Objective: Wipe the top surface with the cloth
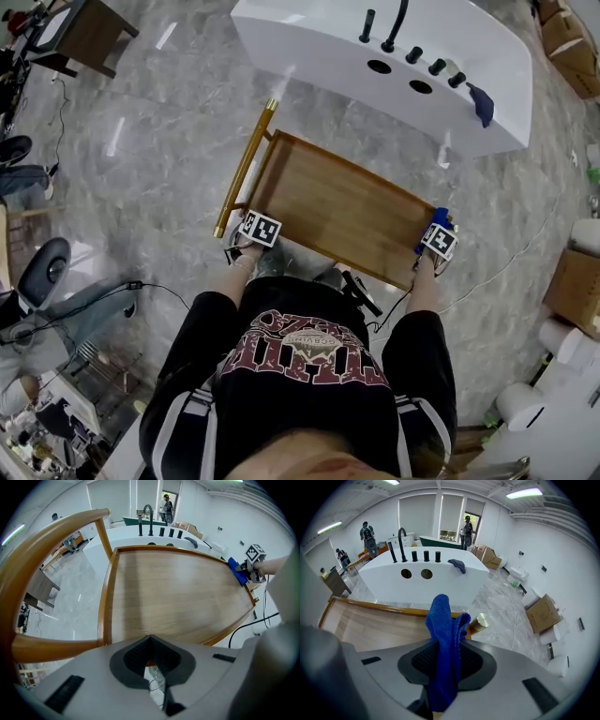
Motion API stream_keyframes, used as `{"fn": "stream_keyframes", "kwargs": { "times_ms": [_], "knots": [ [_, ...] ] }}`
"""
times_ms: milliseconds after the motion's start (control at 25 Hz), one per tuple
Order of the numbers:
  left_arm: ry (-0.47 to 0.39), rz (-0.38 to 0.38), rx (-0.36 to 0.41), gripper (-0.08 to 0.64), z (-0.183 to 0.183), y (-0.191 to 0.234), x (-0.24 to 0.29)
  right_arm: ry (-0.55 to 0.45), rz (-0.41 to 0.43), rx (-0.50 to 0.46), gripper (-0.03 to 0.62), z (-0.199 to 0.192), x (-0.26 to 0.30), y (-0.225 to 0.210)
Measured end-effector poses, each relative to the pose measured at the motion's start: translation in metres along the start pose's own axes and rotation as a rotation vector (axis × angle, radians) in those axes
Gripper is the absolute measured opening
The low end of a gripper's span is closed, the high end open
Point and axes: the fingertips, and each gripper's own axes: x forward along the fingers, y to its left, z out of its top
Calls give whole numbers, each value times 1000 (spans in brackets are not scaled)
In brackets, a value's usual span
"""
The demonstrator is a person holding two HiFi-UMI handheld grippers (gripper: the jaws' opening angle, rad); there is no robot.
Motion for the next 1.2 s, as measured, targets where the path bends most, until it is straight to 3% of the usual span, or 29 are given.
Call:
{"fn": "stream_keyframes", "kwargs": {
  "times_ms": [120, 240, 480, 640, 800, 960, 1200],
  "knots": [
    [-1, -12, 1, 48, 0, 1, 2, -48, -31, -6, 103, 9, -8, 24],
    [-1, -42, -17, 48, -1, 2, 1, -137, 42, -17, 103, 27, -21, 77],
    [-26, -43, -1, 48, -4, 3, 0, -237, 388, -53, 103, 57, -61, 236],
    [-40, -54, 0, 48, -5, 4, -1, -208, 647, -76, 103, 54, -93, 348],
    [-52, -67, 8, 48, -4, 4, -1, -138, 808, -76, 103, 38, -114, 433],
    [-63, -94, 12, 48, 1, 1, -1, -73, 888, -10, 103, 27, -119, 484],
    [-74, -122, 40, 48, 0, 1, 0, -40, 890, -84, 103, 10, -119, 529]
  ]
}}
